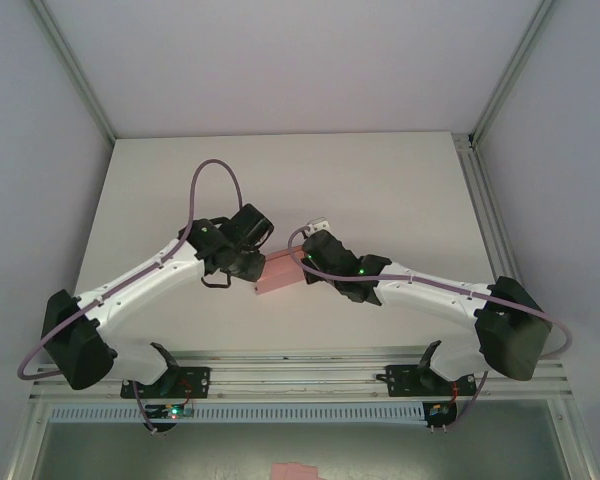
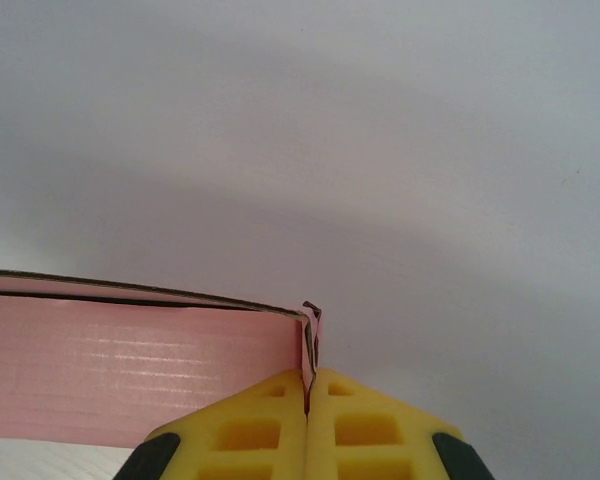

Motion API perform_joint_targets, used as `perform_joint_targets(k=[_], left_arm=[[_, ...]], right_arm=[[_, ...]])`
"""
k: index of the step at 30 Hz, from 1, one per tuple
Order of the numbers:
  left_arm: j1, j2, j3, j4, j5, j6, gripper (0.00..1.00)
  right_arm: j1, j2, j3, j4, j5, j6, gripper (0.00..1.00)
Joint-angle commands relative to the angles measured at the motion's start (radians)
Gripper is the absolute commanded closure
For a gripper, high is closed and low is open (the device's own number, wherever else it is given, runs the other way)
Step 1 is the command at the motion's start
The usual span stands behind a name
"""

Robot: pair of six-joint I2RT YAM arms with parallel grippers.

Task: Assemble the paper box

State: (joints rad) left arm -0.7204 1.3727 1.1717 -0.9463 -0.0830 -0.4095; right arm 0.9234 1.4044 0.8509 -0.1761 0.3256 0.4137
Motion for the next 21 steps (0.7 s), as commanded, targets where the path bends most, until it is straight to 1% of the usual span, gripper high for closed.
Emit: perform_joint_targets(k=[1, 3, 4, 5, 6, 8, 10, 12, 15, 16, 17, 18, 21], left_arm=[[-0.012, -0.004, -0.007, -0.05, -0.07, -0.038, 0.61], [-0.011, -0.001, -0.007, -0.053, -0.076, -0.039, 0.61], [-0.011, 0.004, -0.005, -0.049, -0.075, -0.037, 0.63], [-0.011, 0.009, -0.004, -0.042, -0.079, -0.038, 0.69], [-0.011, 0.014, -0.004, -0.031, -0.077, -0.036, 0.72], [-0.011, 0.028, -0.003, -0.027, -0.073, -0.044, 0.75], [-0.011, 0.032, -0.013, -0.004, -0.074, -0.057, 0.75], [-0.011, 0.036, -0.015, 0.007, -0.083, -0.069, 0.8], [-0.011, 0.04, -0.002, -0.001, -0.079, -0.07, 0.82], [-0.01, 0.04, -0.002, -0.001, -0.082, -0.072, 0.88], [-0.011, 0.038, -0.003, 0.001, -0.088, -0.083, 0.96], [-0.009, 0.037, -0.007, 0.005, -0.086, -0.092, 1.0], [-0.008, 0.046, -0.011, 0.023, -0.073, -0.114, 1.0]], right_arm=[[0.011, 0.036, -0.022, -0.124, -0.049, 0.004, 1.0], [0.011, 0.034, -0.021, -0.131, -0.044, 0.002, 1.0], [0.011, 0.033, -0.02, -0.132, -0.041, 0.0, 1.0], [0.011, 0.03, -0.022, -0.129, -0.041, 0.0, 1.0], [0.012, 0.029, -0.024, -0.129, -0.041, -0.002, 1.0], [0.011, 0.028, -0.023, -0.132, -0.036, -0.004, 1.0], [0.011, 0.023, -0.027, -0.13, -0.033, -0.006, 1.0], [0.011, 0.024, -0.029, -0.13, -0.035, -0.007, 1.0], [0.011, 0.022, -0.029, -0.131, -0.039, -0.006, 1.0], [0.011, 0.02, -0.03, -0.129, -0.041, -0.009, 1.0], [0.011, 0.017, -0.034, -0.125, -0.039, -0.009, 1.0], [0.011, 0.015, -0.037, -0.125, -0.037, -0.007, 1.0], [0.013, 0.008, -0.046, -0.116, -0.041, -0.013, 1.0]])
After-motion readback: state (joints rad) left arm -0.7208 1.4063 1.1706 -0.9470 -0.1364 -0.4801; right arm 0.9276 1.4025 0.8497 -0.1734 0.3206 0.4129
